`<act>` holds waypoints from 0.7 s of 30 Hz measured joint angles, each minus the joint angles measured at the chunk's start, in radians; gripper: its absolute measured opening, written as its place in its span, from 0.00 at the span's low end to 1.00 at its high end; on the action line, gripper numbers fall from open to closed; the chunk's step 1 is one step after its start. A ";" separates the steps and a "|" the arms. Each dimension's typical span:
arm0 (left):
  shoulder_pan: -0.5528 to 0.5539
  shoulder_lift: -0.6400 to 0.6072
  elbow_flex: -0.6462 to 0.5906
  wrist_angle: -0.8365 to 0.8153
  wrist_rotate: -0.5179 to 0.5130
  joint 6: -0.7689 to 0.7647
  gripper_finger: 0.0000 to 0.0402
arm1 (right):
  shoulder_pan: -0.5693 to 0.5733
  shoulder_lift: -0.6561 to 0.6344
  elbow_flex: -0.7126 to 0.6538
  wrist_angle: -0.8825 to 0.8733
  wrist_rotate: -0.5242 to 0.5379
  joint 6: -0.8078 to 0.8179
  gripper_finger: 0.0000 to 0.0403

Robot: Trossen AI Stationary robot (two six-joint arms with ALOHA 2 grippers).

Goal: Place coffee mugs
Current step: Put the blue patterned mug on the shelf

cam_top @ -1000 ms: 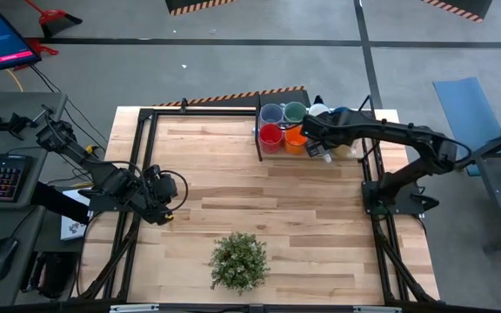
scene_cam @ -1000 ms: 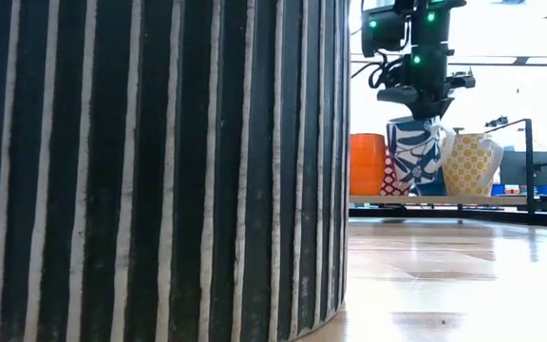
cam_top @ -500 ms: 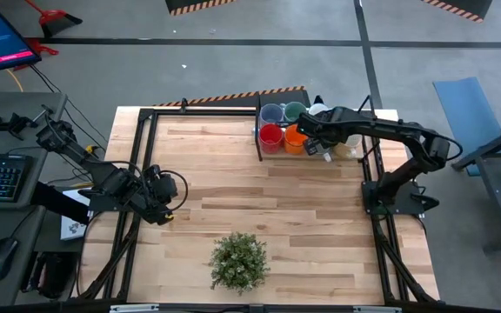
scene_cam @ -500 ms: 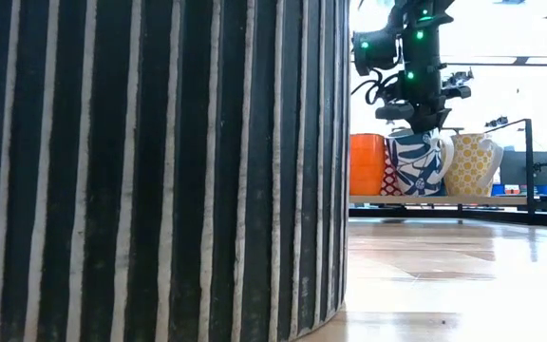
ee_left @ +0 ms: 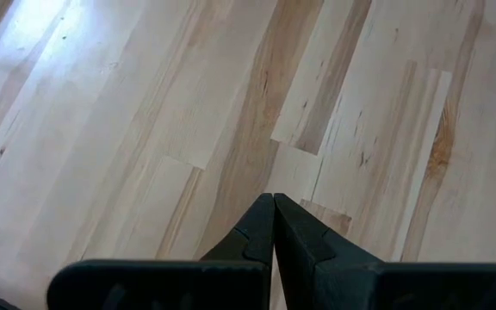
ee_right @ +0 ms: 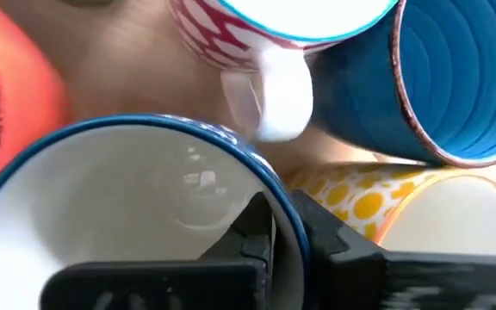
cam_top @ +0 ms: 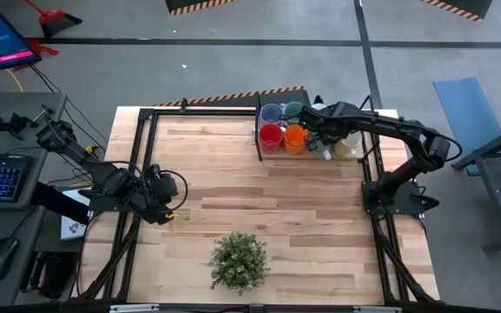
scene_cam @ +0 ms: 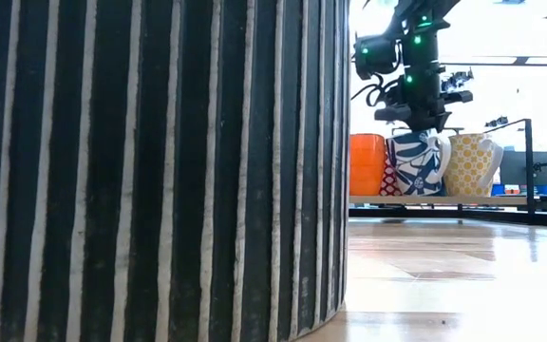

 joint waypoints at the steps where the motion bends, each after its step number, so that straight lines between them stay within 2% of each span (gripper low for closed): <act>1: 0.000 0.000 0.000 0.000 0.000 0.000 0.00 | 0.000 0.001 0.000 0.004 0.001 0.002 0.03; 11: 0.000 0.000 0.000 0.000 -0.002 0.000 0.00 | 0.000 0.005 -0.002 0.023 0.041 0.002 0.16; 21: 0.000 0.000 0.000 0.001 -0.002 -0.001 0.00 | 0.001 0.004 0.004 -0.057 0.097 0.008 0.17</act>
